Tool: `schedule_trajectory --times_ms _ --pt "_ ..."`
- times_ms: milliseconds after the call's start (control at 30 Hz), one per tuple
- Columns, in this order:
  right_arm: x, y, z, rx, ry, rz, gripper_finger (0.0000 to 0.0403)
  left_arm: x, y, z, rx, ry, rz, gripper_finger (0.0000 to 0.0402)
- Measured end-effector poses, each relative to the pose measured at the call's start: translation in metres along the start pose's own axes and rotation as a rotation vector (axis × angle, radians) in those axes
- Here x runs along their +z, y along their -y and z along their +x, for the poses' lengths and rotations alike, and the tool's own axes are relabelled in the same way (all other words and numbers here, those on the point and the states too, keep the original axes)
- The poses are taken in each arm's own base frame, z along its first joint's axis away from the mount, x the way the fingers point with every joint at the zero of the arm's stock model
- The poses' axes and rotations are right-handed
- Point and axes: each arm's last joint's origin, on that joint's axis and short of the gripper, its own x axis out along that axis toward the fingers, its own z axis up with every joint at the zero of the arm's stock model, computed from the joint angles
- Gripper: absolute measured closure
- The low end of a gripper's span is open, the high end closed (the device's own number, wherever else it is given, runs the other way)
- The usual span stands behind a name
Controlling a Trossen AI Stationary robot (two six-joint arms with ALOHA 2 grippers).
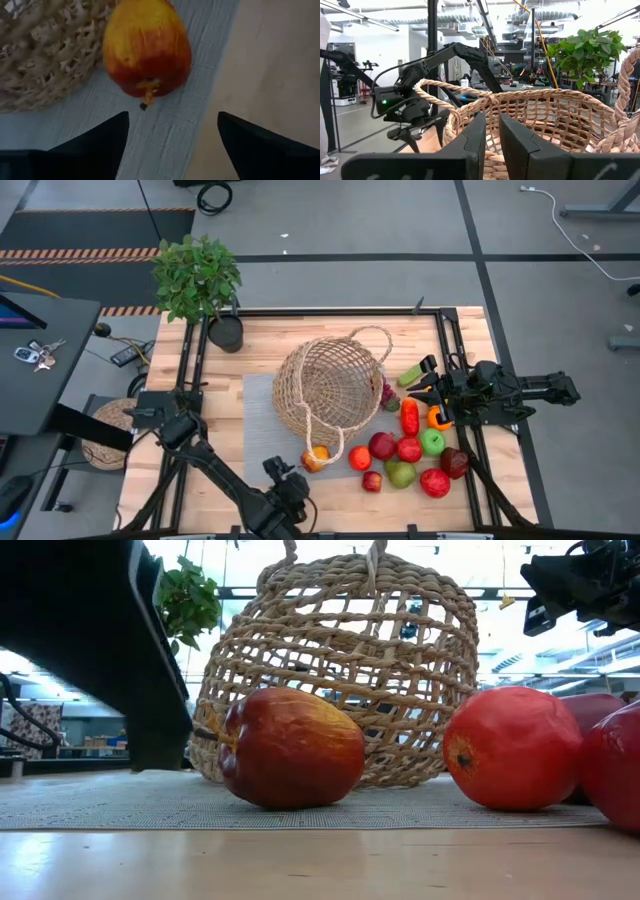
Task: Build produce basket
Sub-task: Put the red apple into the brown basket
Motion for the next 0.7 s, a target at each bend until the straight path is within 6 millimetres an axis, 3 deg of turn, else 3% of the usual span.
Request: schedule_trajectory --times_ms 267,700 --pt "0.0 0.0 0.0 0.0 0.0 0.0 0.0341 0.002 -0.001 0.022 0.058 -0.028 0.044 0.015" --pt "0.0 0.0 0.0 0.0 0.0 0.0 0.0341 0.006 -0.003 0.026 0.058 -0.034 0.065 0.0262"
